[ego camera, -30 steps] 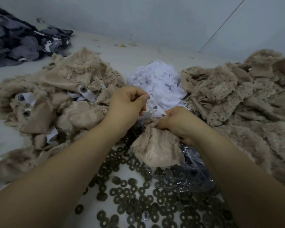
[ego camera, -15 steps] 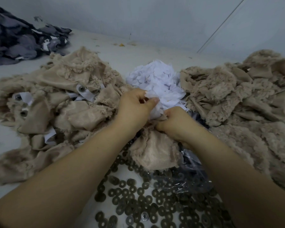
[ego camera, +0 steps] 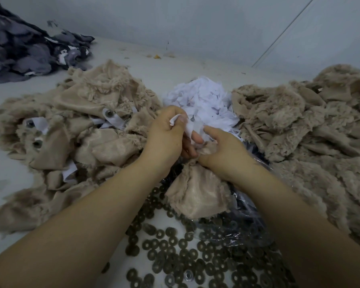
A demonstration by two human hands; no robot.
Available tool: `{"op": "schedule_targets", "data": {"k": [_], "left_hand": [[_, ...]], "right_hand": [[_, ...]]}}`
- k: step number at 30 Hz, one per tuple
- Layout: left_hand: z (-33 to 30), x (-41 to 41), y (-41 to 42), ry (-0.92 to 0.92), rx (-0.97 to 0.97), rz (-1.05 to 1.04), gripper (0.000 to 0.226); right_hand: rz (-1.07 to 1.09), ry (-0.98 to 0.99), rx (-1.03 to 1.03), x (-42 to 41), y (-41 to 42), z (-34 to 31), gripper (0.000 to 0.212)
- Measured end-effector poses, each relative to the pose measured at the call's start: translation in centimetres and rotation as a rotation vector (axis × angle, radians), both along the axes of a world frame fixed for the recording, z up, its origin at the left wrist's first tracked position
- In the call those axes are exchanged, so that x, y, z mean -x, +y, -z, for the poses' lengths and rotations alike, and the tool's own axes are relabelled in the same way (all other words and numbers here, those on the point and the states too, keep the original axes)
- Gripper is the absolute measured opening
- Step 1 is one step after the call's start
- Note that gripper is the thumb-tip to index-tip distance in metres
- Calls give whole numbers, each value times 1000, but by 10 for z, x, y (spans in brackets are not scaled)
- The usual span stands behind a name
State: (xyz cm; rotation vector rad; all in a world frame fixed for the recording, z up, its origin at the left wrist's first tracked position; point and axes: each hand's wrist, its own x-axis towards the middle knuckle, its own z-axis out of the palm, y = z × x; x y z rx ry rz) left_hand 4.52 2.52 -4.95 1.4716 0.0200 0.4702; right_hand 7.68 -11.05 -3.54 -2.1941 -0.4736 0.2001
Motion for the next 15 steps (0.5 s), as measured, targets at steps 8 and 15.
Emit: {"op": "schedule_targets", "data": {"k": [8, 15], "left_hand": [[-10, 3, -9, -35, -31, 96, 26], [-20, -2, 0, -48, -80, -4, 28]], "right_hand": [[-20, 142, -162, -4, 1, 3, 35], [83, 203, -134, -10, 1, 3, 18]]}}
